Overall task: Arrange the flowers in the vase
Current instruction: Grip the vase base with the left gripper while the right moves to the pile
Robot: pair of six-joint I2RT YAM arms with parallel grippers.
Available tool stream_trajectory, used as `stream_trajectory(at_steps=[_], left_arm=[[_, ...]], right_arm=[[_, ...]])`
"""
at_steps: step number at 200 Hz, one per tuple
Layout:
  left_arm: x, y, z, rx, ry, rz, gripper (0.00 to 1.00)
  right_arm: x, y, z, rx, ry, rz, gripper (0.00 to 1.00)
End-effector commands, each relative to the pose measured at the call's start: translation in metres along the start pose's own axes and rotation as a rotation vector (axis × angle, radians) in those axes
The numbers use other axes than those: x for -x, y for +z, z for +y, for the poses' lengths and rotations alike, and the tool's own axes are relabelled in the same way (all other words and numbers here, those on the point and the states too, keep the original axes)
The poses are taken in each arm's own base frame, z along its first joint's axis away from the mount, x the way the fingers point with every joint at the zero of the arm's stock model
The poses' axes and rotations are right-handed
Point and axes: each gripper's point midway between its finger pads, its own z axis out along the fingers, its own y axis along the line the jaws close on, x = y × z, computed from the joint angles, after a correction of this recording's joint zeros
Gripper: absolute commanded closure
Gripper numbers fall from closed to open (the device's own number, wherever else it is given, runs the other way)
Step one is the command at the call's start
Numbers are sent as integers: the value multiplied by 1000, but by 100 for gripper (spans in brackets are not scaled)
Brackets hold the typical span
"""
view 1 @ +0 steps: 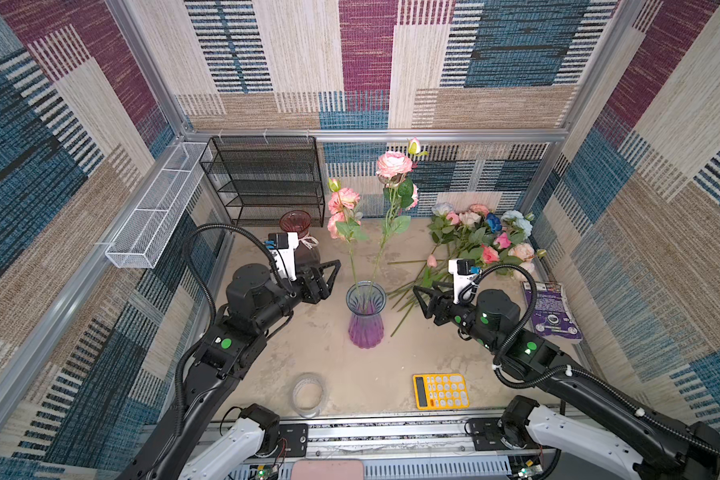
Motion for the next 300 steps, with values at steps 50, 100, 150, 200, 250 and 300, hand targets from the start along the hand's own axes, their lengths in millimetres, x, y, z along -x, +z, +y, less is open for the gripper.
stream_trajectory(at_steps=[50, 100, 150, 200, 250, 300], left_arm=[[-48, -32, 44, 121, -104, -39, 20], [-81, -28, 57, 142, -148, 54, 12], [-92, -26, 65, 153, -172, 64, 14], [-98, -23, 68, 161, -169, 76, 15], [-99, -23, 71, 171, -171, 83, 15], [-98, -24, 71, 181, -168, 83, 15]], right_arm=[[-49, 73, -135, -247, 363, 229, 38], [-82, 123, -167, -307, 450, 334, 41], [-82, 117, -201, -497, 431, 298, 49], [-79, 95, -238, -608, 395, 322, 60], [-115, 98, -260, -663, 363, 439, 65], [-113, 91, -260, -667, 340, 409, 82]])
